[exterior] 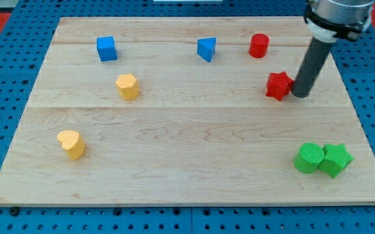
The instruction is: Move the red star diagonally top left to the yellow heart
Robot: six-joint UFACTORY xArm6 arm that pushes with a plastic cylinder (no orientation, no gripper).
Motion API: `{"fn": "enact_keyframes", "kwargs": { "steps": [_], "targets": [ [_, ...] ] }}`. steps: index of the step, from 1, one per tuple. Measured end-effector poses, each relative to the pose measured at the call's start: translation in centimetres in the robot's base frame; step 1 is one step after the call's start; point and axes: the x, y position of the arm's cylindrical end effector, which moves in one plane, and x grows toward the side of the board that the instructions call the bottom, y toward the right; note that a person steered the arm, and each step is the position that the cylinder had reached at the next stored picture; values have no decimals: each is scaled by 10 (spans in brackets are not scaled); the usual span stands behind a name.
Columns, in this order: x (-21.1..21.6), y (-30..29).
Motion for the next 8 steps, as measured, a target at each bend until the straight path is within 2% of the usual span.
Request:
{"fn": "enact_keyframes", "kwargs": {
  "steps": [1, 2, 3, 4, 5, 6, 7, 8],
  "targets": [
    [-14, -66],
    [-15, -82],
    [-15, -9],
    [-36, 4],
    [-65, -55],
    [-68, -136],
    [-68, -140],
    [-60, -69]
  ]
}}
